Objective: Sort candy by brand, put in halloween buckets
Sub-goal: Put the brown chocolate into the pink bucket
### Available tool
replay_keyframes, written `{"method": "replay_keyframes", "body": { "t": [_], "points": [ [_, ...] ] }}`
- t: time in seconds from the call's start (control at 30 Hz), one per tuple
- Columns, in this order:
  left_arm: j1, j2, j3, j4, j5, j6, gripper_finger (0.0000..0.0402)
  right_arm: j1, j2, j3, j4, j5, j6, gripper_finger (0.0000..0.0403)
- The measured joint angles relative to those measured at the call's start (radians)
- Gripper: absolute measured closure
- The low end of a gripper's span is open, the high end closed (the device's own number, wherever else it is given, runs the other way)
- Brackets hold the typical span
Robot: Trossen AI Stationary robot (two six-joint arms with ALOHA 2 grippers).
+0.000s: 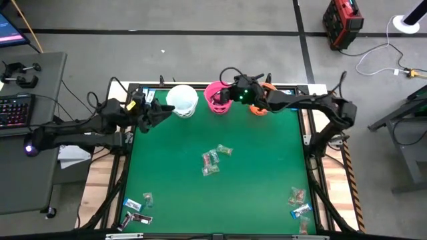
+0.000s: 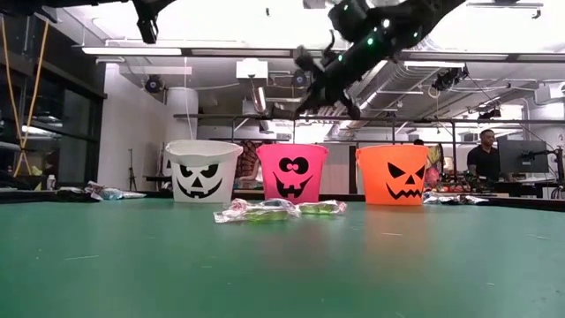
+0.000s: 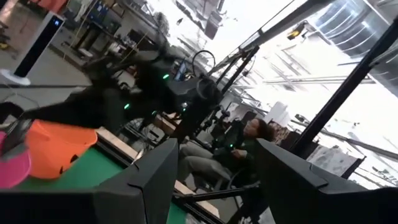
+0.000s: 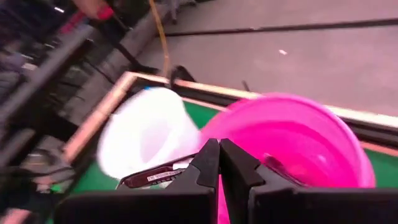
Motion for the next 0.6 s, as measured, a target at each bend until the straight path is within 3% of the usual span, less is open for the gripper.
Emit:
{"method": "replay_keyframes", "body": {
  "t": [0.17,0.27,0.5,0.6],
  "points": [
    [0.023,0.000,0.000,0.059,0.000,0.000,0.0199,-0.024,0.030,-0.001,-0.015,0.037,0.002,0.0400],
    [0.039,0.000,0.000,0.075,0.000,0.000,0.0199,-0.035,0.029,-0.001,-0.013,0.032,-0.001,0.0374],
    [0.060,0.035,0.052,0.057,-0.014,0.030,0.0200,-0.066,0.029,-0.001,-0.023,-0.056,-0.018,0.0226],
    [0.060,0.087,0.152,-0.084,-0.045,0.089,0.0200,-0.086,0.006,-0.001,0.005,-0.106,-0.019,0.0167]
  ]
}}
